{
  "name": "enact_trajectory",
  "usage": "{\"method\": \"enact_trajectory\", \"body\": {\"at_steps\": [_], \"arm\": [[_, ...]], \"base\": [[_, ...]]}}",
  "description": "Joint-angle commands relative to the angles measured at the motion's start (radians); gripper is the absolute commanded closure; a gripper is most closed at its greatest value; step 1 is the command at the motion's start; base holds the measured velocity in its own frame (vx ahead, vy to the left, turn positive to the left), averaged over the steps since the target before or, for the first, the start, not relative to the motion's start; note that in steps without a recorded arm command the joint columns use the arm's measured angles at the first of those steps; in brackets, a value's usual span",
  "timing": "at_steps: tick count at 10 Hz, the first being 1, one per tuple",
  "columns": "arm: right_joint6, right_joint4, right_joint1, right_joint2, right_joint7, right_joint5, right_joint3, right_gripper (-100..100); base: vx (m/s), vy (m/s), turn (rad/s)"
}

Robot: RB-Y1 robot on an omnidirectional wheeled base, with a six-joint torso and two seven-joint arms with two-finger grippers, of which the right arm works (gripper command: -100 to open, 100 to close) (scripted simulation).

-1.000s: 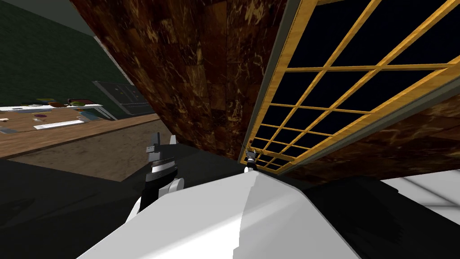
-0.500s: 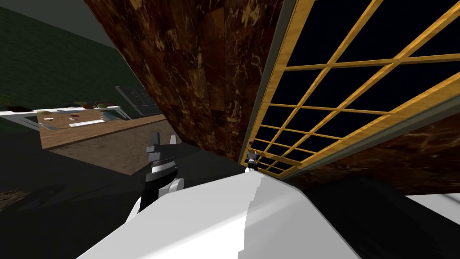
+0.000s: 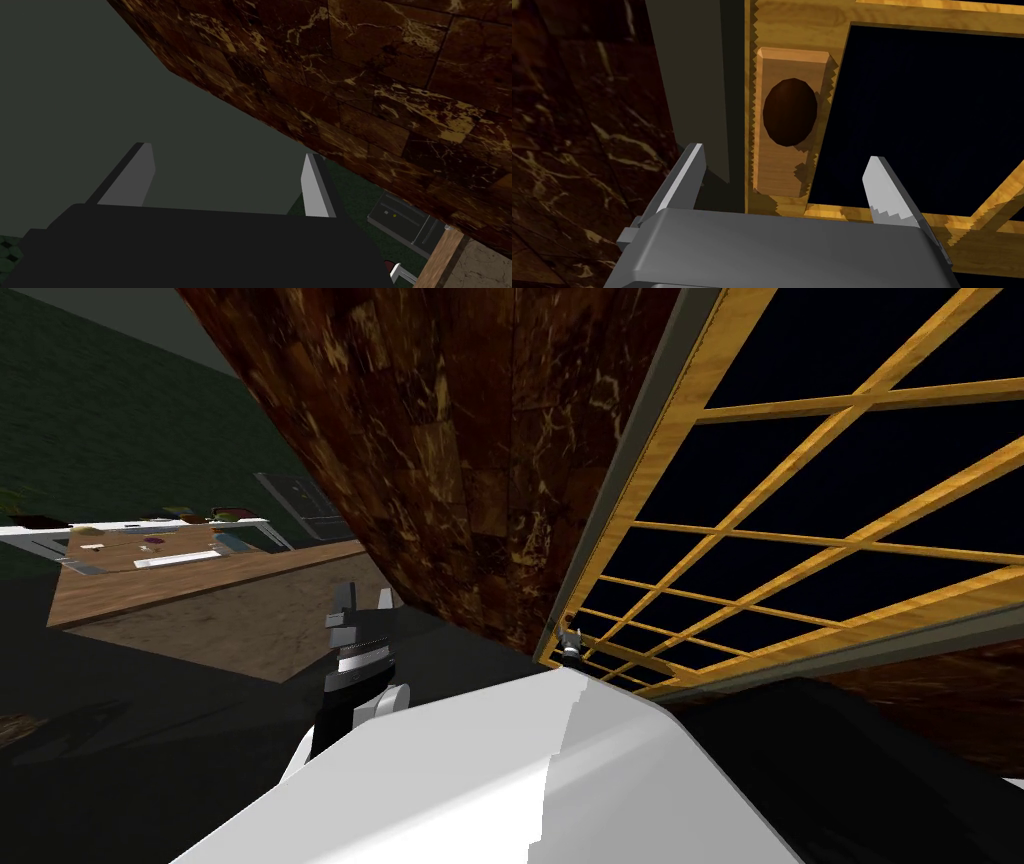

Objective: Pull the door open

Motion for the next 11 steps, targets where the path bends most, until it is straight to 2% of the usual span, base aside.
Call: {"method": "enact_trajectory", "body": {"at_steps": [1,3,5,6,7,11], "arm": [[0.001,-0.012,0.024,-0.023,-0.028,-0.004,0.001,-100],[-0.011,0.003,0.047,-0.064,-0.082,-0.007,0.006,-100],[-0.017,0.011,0.059,-0.086,-0.111,-0.009,0.009,-100],[-0.018,0.014,0.057,-0.074,-0.101,-0.006,0.013,-100],[-0.018,0.014,0.057,-0.074,-0.101,-0.006,0.013,100],[-0.018,0.014,0.057,-0.074,-0.101,-0.006,0.013,100]], "base": [[0.148,0.007,0.035],[0.181,-0.016,0.040],[0.139,-0.005,0.019],[0.035,0.018,-0.022],[-0.017,0.007,0.017],[-0.007,-0.004,0.001]]}}
